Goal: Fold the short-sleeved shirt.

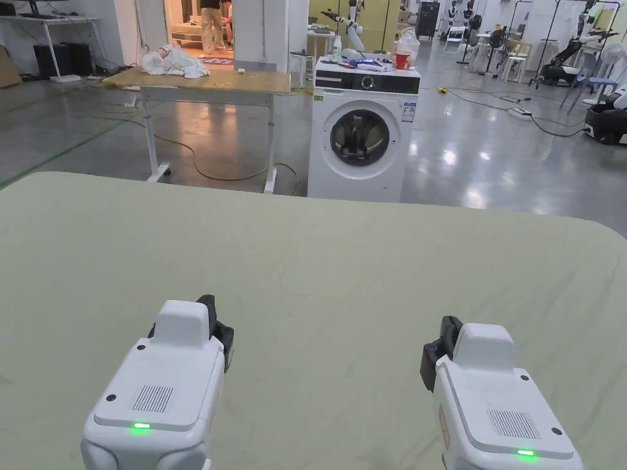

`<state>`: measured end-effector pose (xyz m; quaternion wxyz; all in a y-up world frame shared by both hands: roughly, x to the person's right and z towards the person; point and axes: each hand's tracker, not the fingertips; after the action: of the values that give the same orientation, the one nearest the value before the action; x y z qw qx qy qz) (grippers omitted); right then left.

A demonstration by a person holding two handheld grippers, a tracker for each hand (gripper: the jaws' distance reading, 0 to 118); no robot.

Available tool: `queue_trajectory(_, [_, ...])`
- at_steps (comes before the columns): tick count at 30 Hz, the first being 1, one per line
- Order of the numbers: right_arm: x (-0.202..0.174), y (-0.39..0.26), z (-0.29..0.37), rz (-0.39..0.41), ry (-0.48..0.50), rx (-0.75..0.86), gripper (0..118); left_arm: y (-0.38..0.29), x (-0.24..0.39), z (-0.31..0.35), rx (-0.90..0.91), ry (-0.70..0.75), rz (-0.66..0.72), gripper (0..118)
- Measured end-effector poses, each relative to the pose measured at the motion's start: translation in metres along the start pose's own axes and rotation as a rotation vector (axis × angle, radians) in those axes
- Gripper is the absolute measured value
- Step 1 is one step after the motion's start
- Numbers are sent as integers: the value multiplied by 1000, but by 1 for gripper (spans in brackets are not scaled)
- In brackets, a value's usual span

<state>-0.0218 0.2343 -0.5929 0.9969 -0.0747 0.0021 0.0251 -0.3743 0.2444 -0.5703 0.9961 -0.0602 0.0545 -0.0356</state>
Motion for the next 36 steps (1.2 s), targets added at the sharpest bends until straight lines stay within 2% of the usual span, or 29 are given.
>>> queue_trajectory(7, [1, -3, 0, -13, 3, -9, 1, 1, 5, 3, 9, -14, 11, 0])
queue_trajectory(8, [0, -3, 0, -10, -1, -9, 1, 1, 6, 3, 10, -18, 11, 4])
queue_trajectory(9, [0, -3, 0, -3, -6, -9, 7, 1, 8, 4, 15, -12, 9, 16])
queue_trajectory(10, [0, -4, 0, 6, -18, -7, 18, 1, 8, 4, 18, -18, 6, 28])
queue_trajectory(11, [0, -4, 0, 12, -23, -8, 38, 1, 7, 2, 20, -26, 6, 42])
queue_trajectory(12, [1, -5, -1, 15, -27, -13, 67, 1, 8, 2, 19, -27, 6, 64])
queue_trajectory(13, [1, -5, -2, 14, -31, -16, 83, 1, 9, 2, 20, -22, 4, 75])
queue_trajectory(14, [1, -6, -2, 19, -42, -15, 93, 1, 10, 4, 25, -11, -1, 82])
queue_trajectory(15, [2, -6, -1, 23, -54, -8, 96, 1, 10, 6, 34, 0, -7, 84])
queue_trajectory(18, [3, -7, -1, 42, -71, 7, 100, 2, 10, 8, 38, 15, -12, 86])
queue_trajectory(21, [7, -7, 1, 38, -61, 21, 105, 1, 6, 8, 31, 15, 3, 93])
queue_trajectory(25, [8, -5, 3, 31, -59, 38, 106, -3, 0, 8, 24, 41, 10, 93])
queue_trajectory(29, [15, -4, -2, -4, -27, 28, 106, -4, -4, 8, 6, 64, 6, 99])
queue_trajectory(34, [16, -6, -6, 4, -32, 33, 106, -7, -9, 5, -4, 54, 42, 99])
queue_trajectory(36, [18, -5, -6, -38, 12, 32, 106, -8, -10, 5, -3, 43, 57, 99])
